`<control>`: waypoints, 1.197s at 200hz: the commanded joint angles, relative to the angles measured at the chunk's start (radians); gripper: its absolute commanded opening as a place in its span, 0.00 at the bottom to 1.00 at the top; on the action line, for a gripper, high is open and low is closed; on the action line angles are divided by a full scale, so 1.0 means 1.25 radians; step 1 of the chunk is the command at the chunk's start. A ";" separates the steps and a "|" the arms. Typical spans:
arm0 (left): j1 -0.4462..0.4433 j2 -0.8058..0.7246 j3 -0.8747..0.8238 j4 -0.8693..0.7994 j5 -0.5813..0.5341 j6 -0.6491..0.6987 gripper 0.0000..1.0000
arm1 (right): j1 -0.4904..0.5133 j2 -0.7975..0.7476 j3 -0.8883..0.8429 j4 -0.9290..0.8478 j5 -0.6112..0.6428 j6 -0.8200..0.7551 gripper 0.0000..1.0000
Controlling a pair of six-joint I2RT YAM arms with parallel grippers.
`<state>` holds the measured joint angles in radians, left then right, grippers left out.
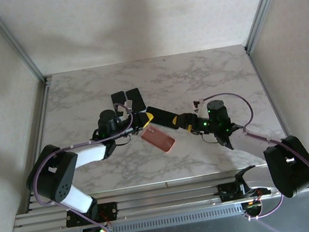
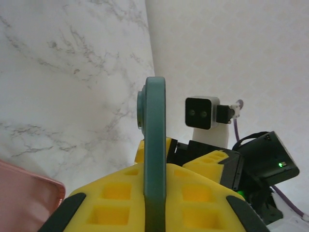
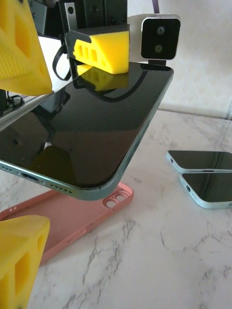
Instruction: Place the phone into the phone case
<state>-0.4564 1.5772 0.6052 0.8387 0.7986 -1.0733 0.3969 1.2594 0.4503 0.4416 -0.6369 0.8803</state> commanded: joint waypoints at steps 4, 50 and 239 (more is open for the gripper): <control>-0.019 -0.021 -0.005 0.086 -0.007 -0.034 0.00 | -0.004 0.006 -0.007 0.066 -0.031 0.022 0.63; -0.033 -0.007 -0.014 0.096 -0.012 -0.036 0.00 | -0.003 0.004 0.010 0.059 -0.046 0.021 0.59; -0.047 0.027 -0.003 0.042 -0.068 0.015 0.33 | 0.011 -0.018 0.043 0.038 -0.040 0.059 0.00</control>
<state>-0.4950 1.6203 0.5678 0.9176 0.7357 -1.1141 0.3862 1.2732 0.4782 0.5453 -0.7189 1.0061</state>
